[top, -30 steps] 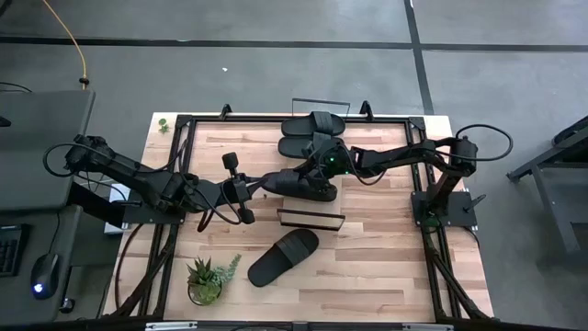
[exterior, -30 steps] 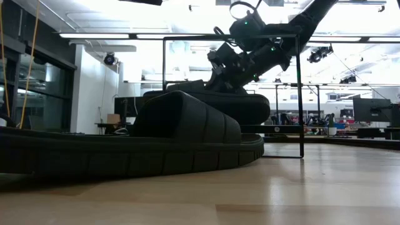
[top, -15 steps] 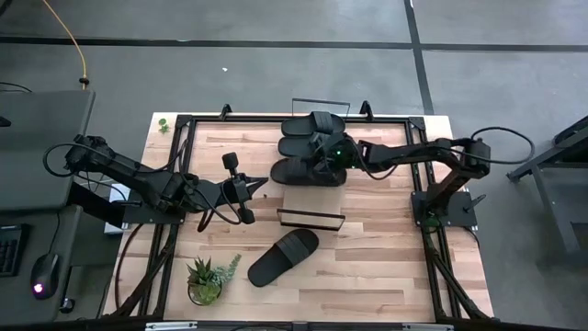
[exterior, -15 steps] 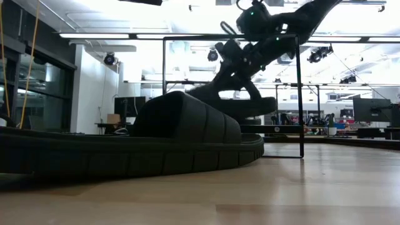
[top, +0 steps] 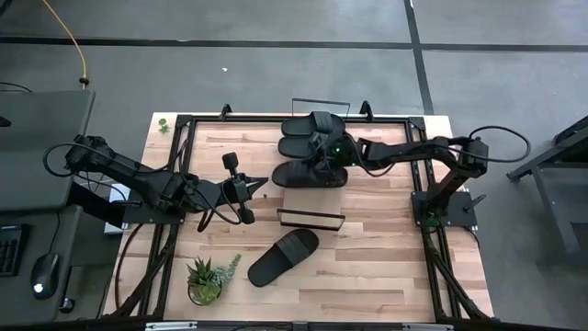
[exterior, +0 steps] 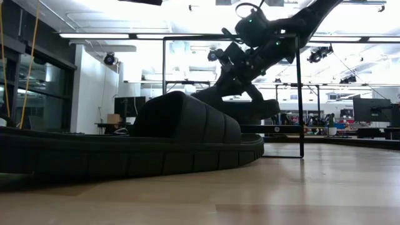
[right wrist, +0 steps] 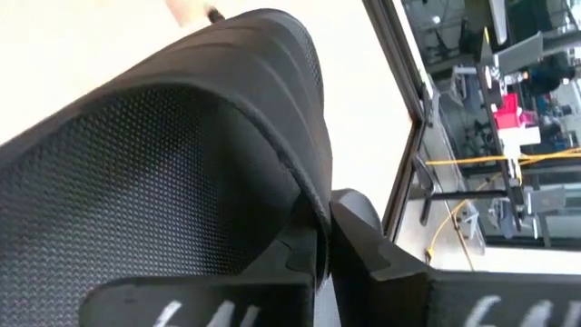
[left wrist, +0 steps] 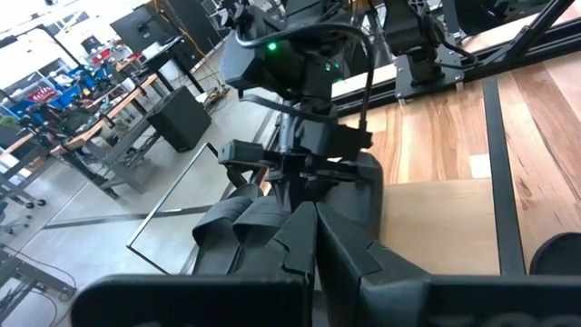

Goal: Pick and place slides into the shelf
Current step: Put the top black slide on the shelf

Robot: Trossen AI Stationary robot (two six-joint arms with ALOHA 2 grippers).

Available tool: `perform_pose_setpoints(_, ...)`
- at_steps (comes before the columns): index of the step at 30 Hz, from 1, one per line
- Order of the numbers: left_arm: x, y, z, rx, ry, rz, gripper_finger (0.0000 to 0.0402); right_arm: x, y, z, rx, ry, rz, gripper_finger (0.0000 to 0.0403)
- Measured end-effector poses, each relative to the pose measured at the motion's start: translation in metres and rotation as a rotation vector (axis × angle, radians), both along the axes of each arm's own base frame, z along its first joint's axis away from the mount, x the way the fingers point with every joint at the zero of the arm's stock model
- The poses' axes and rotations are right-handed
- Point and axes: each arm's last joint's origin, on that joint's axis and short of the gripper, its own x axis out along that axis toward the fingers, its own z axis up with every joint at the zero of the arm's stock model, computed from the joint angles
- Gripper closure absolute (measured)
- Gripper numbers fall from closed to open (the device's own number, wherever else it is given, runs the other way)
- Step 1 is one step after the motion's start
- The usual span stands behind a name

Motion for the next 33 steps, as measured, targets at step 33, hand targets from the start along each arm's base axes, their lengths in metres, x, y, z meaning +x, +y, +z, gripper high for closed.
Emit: perform_pose_setpoints(33,0.0,0.0,0.0,-0.015,-0.009,0.004,0.0401,-0.016,-0.039,0.0,0.187,-0.044,-0.101,0.0383)
